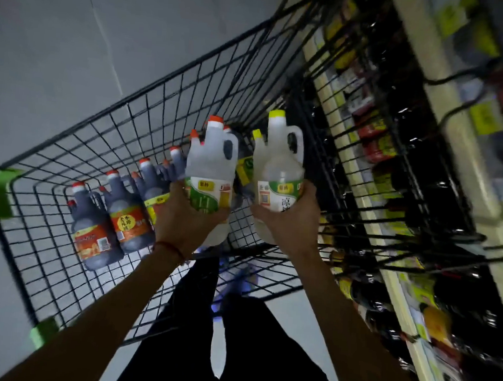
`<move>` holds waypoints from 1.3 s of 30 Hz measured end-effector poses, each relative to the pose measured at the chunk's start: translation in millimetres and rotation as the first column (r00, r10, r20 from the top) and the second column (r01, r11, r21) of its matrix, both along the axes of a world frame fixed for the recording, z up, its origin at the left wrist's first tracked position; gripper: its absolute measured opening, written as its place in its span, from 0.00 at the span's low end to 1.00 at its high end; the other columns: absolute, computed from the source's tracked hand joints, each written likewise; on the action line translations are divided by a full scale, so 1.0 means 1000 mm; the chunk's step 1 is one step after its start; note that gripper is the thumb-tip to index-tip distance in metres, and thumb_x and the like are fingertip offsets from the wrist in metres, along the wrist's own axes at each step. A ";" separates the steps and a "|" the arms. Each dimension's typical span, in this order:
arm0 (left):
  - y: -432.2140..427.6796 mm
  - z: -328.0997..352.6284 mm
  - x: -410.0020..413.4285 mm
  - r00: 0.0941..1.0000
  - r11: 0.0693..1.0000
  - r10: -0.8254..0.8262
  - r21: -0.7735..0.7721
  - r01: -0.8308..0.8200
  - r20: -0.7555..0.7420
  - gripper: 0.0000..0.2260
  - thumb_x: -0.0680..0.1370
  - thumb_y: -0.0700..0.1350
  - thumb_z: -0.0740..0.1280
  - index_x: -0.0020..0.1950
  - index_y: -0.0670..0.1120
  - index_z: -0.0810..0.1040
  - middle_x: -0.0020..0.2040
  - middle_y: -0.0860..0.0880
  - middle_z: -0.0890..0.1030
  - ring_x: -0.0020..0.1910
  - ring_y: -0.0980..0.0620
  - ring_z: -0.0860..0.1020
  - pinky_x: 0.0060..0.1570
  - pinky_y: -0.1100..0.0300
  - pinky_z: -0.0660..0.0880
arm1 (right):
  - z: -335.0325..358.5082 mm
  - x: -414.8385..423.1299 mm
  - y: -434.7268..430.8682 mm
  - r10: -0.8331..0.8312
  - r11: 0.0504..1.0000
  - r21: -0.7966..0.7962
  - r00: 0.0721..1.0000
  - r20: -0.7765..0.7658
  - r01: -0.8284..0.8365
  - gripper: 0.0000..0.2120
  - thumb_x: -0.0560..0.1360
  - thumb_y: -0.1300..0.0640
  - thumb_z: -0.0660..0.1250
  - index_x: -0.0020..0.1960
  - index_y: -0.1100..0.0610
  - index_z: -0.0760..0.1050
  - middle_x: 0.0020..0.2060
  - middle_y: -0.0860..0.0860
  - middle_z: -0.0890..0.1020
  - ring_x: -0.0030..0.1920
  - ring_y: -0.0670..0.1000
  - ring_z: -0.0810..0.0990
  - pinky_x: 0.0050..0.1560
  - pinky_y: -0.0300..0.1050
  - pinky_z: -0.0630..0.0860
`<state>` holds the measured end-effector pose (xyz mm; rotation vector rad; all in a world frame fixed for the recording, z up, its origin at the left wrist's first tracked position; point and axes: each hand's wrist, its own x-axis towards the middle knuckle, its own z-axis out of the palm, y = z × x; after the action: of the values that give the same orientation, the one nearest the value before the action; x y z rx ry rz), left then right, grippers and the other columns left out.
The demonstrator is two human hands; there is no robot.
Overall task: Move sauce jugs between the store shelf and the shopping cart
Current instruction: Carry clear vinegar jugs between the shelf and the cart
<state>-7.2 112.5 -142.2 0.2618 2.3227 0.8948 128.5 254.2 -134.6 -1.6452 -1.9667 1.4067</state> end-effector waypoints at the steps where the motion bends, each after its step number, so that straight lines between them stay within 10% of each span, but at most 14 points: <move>1: 0.002 0.010 0.007 1.000 1.000 -0.005 0.016 0.005 -0.028 0.39 0.57 0.69 0.75 0.59 0.47 0.70 0.52 0.49 0.83 0.49 0.44 0.83 0.46 0.50 0.81 | 0.012 0.007 -0.003 -0.006 1.000 0.017 1.000 -0.029 0.006 0.42 0.56 0.51 0.88 0.63 0.48 0.69 0.51 0.44 0.82 0.47 0.38 0.82 0.42 0.32 0.79; 14: 0.030 0.121 0.097 0.949 0.918 -0.178 0.303 0.255 -0.260 0.36 0.57 0.61 0.81 0.56 0.50 0.68 0.50 0.51 0.79 0.46 0.48 0.79 0.43 0.55 0.75 | 0.136 0.134 -0.027 -0.158 0.959 0.182 0.942 -0.297 0.218 0.45 0.55 0.41 0.84 0.67 0.49 0.69 0.58 0.45 0.83 0.53 0.48 0.85 0.49 0.55 0.85; 22: 0.054 0.153 0.149 0.852 0.755 -0.405 0.404 0.516 -0.331 0.34 0.61 0.49 0.86 0.59 0.46 0.71 0.51 0.53 0.79 0.46 0.51 0.78 0.44 0.56 0.75 | 0.178 0.198 -0.062 -0.374 0.861 0.247 0.882 -0.286 0.445 0.43 0.59 0.49 0.86 0.67 0.48 0.66 0.54 0.39 0.80 0.49 0.40 0.83 0.47 0.51 0.85; 30: 0.049 0.172 0.192 0.699 0.557 -0.661 0.445 0.701 -0.274 0.39 0.54 0.68 0.76 0.59 0.54 0.68 0.48 0.60 0.78 0.46 0.51 0.80 0.46 0.51 0.79 | 0.196 0.248 -0.126 -0.641 0.658 0.253 0.704 -0.306 0.710 0.44 0.59 0.54 0.88 0.66 0.49 0.65 0.52 0.41 0.79 0.48 0.37 0.82 0.44 0.36 0.81; 39: 0.040 0.195 0.290 0.475 0.309 -0.834 0.475 0.824 -0.282 0.38 0.54 0.66 0.77 0.57 0.53 0.67 0.47 0.61 0.77 0.44 0.54 0.80 0.45 0.53 0.79 | 0.198 0.324 -0.212 -0.835 0.392 0.256 0.458 -0.304 0.884 0.41 0.57 0.57 0.88 0.63 0.51 0.67 0.51 0.43 0.80 0.47 0.36 0.81 0.42 0.27 0.75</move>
<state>282.3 152.9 52.9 1.5622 1.4159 0.9293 452.4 42.4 63.8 -1.8472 -0.8574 0.6035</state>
